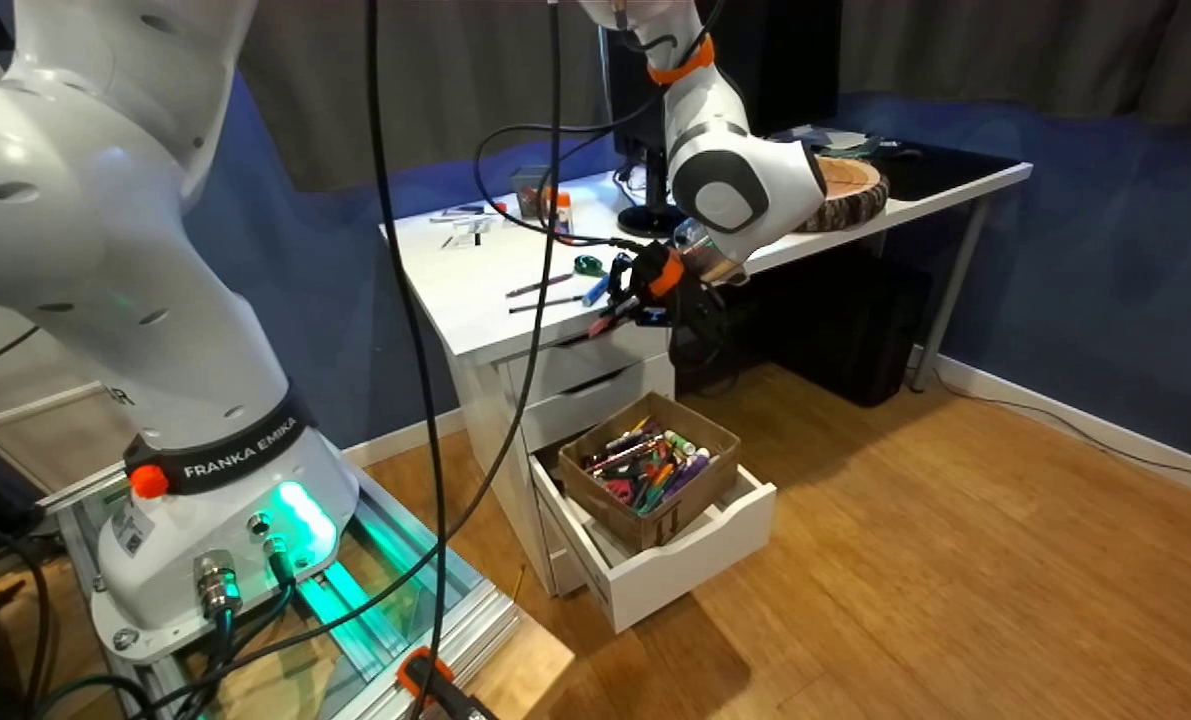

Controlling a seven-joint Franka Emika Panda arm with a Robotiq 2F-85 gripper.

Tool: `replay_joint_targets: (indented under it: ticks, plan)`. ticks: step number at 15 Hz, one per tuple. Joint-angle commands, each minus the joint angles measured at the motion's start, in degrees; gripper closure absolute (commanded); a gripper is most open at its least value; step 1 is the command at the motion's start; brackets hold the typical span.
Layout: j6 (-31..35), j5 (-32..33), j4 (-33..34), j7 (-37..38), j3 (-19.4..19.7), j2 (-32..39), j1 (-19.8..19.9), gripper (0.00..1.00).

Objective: Remove the orange eraser from the box in the drawer and put it on the table

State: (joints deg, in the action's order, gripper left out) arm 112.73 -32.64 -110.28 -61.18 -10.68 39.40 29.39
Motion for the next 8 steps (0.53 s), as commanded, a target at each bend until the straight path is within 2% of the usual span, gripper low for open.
replay_joint_targets:
  ticks: [1, 4, 5, 8]
  plan:
    - [-1.19, -4.06, 1.09, -0.04, 2.52, -1.19, -3.13, 0.97]
    - [-2.81, -8.8, 4.1, 2.85, 2.33, -2.78, -5.43, 0.97]
    - [-5.19, -10.02, 6.12, 5.03, 2.42, -2.73, -6.41, 0.97]
    - [-6.77, -14.17, 11.3, 12.44, 3.31, -1.93, -9.87, 0.97]
